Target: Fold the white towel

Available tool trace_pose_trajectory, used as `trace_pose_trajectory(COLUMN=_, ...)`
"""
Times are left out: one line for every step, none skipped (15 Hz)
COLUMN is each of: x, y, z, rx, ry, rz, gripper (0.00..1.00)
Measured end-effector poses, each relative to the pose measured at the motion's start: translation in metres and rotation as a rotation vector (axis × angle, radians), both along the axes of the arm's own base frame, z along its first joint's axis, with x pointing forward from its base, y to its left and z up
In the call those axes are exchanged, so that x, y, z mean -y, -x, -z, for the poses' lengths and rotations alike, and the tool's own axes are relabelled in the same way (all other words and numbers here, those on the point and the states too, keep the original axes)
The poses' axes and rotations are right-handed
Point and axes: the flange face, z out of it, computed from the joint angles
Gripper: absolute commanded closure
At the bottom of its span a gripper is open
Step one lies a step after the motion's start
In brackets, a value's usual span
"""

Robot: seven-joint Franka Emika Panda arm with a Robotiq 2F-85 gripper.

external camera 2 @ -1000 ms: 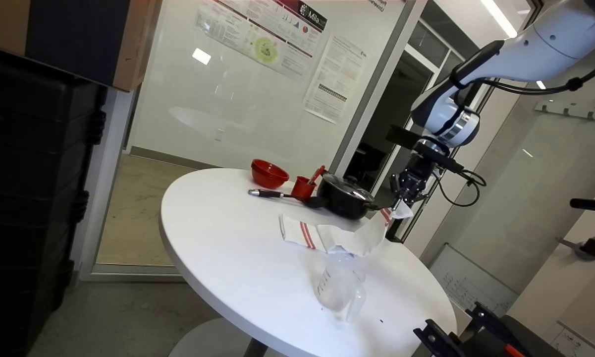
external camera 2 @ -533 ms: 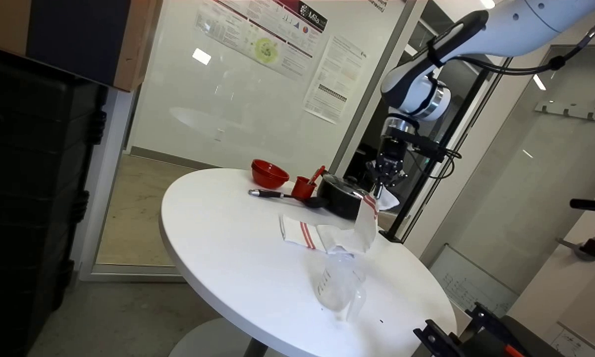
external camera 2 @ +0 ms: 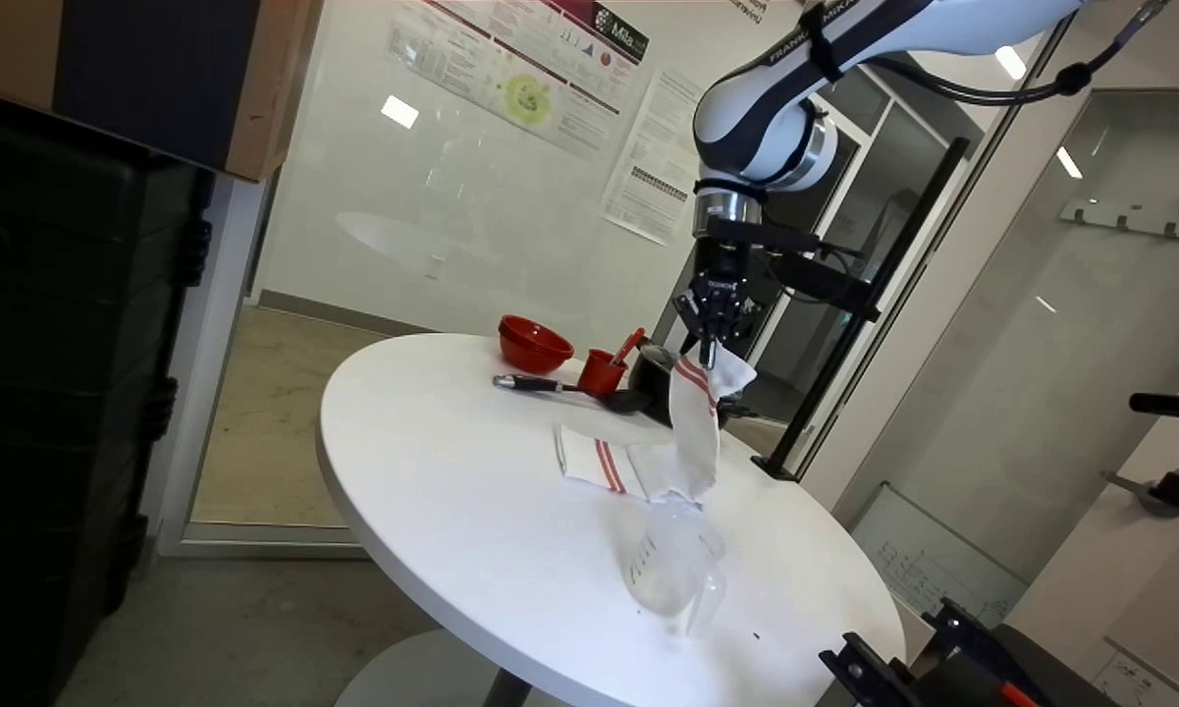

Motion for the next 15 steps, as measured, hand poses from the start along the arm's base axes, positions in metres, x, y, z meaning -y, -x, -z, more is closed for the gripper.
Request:
trace_pose_trajectory(x=-0.001, y=0.001, z=0.001, rx=-0.006, ry=0.0, rz=0.0, gripper=0.99)
trace_pose_trajectory(x=0.001, y=0.002, z=0.001, rx=-0.013, ry=-0.001, rz=0.003, gripper=0.99)
trace_pose_trajectory(x=0.003, y=0.003, z=0.002, rx=-0.02, ry=0.0, rz=0.01, gripper=0.99)
trace_pose_trajectory(x=0.007, y=0.004, z=0.003, rx=-0.028, ry=0.005, rz=0.03, gripper=0.99)
trace_pose_trajectory(x=0.011, y=0.005, z=0.004, rx=-0.039, ry=0.013, rz=0.06, gripper=0.99)
trace_pose_trajectory(x=0.016, y=0.006, z=0.005, rx=-0.055, ry=0.022, rz=0.096, gripper=0.99)
trace_pose_trajectory(x=0.022, y=0.007, z=0.007, rx=-0.07, ry=0.031, rz=0.136, gripper=0.99)
trace_pose_trajectory(x=0.028, y=0.006, z=0.01, rx=-0.083, ry=0.038, rz=0.175, gripper=0.99)
trace_pose_trajectory(x=0.033, y=0.004, z=0.014, rx=-0.092, ry=0.043, rz=0.21, gripper=0.99)
trace_pose_trajectory(x=0.038, y=0.001, z=0.019, rx=-0.095, ry=0.047, rz=0.245, gripper=0.99)
trace_pose_trajectory(x=0.041, y=-0.004, z=0.025, rx=-0.099, ry=0.051, rz=0.275, gripper=0.99)
trace_pose_trajectory(x=0.041, y=-0.009, z=0.031, rx=-0.104, ry=0.057, rz=0.298, gripper=0.99)
trace_pose_trajectory(x=0.039, y=-0.014, z=0.037, rx=-0.107, ry=0.066, rz=0.316, gripper=0.99)
trace_pose_trajectory(x=0.036, y=-0.019, z=0.043, rx=-0.108, ry=0.076, rz=0.329, gripper=0.99)
trace_pose_trajectory(x=0.03, y=-0.025, z=0.048, rx=-0.106, ry=0.087, rz=0.339, gripper=0.99)
